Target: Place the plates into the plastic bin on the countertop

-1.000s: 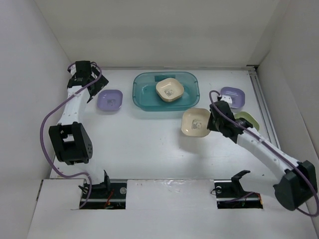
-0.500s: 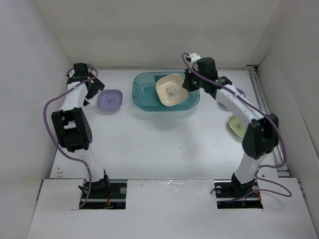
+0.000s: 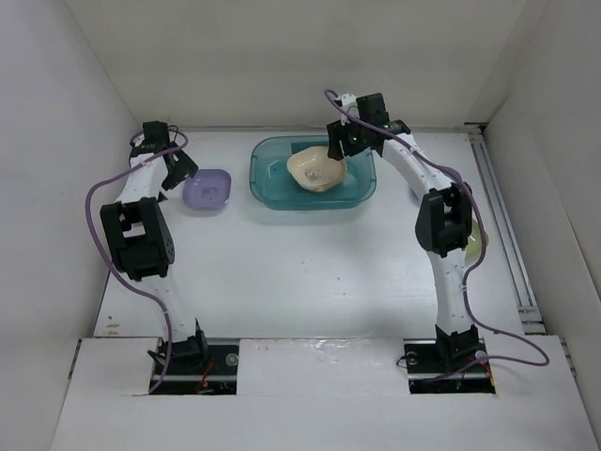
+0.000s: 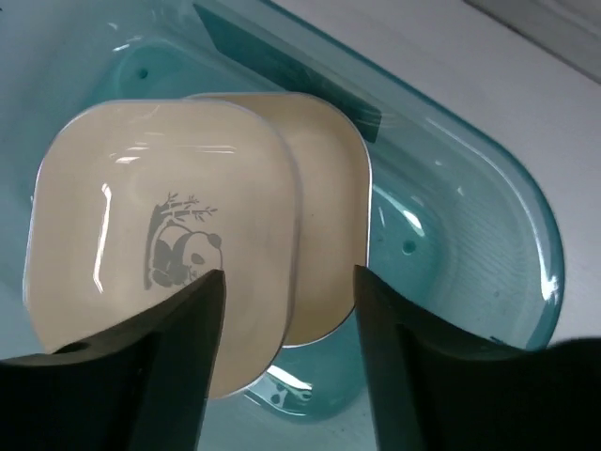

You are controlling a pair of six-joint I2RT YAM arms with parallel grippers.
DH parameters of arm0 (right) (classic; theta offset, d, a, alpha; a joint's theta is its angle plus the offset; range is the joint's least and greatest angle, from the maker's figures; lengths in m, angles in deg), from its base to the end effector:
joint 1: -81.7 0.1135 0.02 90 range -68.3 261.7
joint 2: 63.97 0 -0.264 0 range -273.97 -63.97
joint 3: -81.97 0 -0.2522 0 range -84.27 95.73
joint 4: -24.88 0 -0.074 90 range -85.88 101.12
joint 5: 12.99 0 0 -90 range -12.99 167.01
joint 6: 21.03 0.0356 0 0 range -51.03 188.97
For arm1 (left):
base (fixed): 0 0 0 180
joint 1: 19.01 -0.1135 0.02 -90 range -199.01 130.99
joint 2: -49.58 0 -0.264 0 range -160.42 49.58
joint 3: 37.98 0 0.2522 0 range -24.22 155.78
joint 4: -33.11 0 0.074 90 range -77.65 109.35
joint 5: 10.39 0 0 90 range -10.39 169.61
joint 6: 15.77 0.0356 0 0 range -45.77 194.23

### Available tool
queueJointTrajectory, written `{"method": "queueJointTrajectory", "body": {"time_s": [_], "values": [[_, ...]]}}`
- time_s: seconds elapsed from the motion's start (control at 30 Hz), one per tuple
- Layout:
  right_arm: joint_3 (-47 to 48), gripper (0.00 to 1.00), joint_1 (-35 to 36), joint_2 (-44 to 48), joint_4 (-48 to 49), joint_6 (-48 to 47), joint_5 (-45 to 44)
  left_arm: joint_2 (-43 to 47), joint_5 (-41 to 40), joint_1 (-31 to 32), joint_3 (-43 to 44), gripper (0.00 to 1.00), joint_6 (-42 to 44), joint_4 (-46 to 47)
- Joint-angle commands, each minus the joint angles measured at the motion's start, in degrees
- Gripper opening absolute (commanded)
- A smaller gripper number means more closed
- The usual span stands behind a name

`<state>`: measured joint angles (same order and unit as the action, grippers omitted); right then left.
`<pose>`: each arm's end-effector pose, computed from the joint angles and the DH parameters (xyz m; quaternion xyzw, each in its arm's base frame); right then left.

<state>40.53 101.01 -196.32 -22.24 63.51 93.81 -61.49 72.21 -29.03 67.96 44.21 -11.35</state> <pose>0.4970 0.1851 0.2651 -0.2523 0.8659 0.1815 0.3919 0.4295 0.0805 0.2541 -0.3416 0.8723 -0.0002 0.3499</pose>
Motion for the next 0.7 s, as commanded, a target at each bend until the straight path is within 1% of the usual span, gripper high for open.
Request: {"method": "queueJointTrajectory", "body": {"time_s": [0.0, 0.03, 0.07, 0.13, 0.2, 0.23, 0.3, 0.33, 0.37, 0.4, 0.43, 0.53, 0.57, 0.63, 0.67], "values": [[5.0, 0.65, 0.3, 1.4, 1.3, -1.2, -0.5, -0.9, -0.7, -0.1, 1.9, 0.97, 1.8, -0.9], [5.0, 0.77, 0.3, 1.4, 2.0, -0.6, -0.5, -0.9, -0.7, -0.1, 1.9, 0.93, 1.8, -0.9], [5.0, 0.99, 0.3, 2.2, 2.6, -0.6, -1.1, -1.4, -0.7, -0.1, 1.9, 0.89, 1.8, -0.9], [2.8, 1.0, 0.8, 4.6, 3.7, 0.8, -1.6, -2.0, -0.7, -0.1, 2.5, 0.88, 1.8, -0.2], [0.8, 1.0, 0.8, 6.7, 5.1, 0.8, -3.0, -2.8, -0.2, -0.1, 2.5, 0.84, 1.8, 0.5], [-0.1, 1.0, 1.5, 8.0, 5.1, 1.6, -3.0, -3.6, -0.2, -0.1, 2.5, 0.79, 1.8, 0.5], [-2.8, 1.0, 2.2, 12.4, 7.2, 1.6, -3.8, -4.5, 0.4, -0.1, 2.5, 0.67, 1.8, 0.5], [-6.0, 1.0, 3.2, 14.0, 7.8, 2.1, -4.5, -5.3, -0.3, -0.1, 2.5, 0.6, 1.8, 0.5], [-8.0, 1.0, 3.7, 17.4, 8.7, 2.6, -5.2, -5.8, -1.0, -0.1, 2.5, 0.45, 0.9, -0.3], [-10.2, 1.0, 3.7, 19.2, 11.2, 2.6, -5.2, -5.8, -1.6, -0.1, 2.5, 0.42, 0.2, -1.3], [-14.2, 1.0, 4.6, 20.9, 12.4, 2.6, -6.0, -6.5, -3.6, -0.1, 2.5, 0.42, -0.3, -2.0], [-18.3, 1.0, 5.3, 25.9, 14.5, 4.1, -5.4, -8.5, -4.6, -0.1, 3.1, 0.44, -0.8, -3.8], [-18.4, 1.0, 5.8, 26.8, 14.5, 4.7, -4.7, -9.6, -4.6, -0.1, 3.1, 0.46, -0.8, -4.4], [-18.9, 1.0, 5.8, 29.1, 13.9, 4.8, -4.7, -9.6, -4.1, -0.1, 3.1, 0.44, -0.8, -4.4], [-18.9, 1.0, 6.4, 29.9, 13.9, 4.8, -5.3, -9.6, -3.6, -0.1, 2.5, 0.25, -0.8, -4.4]]}}
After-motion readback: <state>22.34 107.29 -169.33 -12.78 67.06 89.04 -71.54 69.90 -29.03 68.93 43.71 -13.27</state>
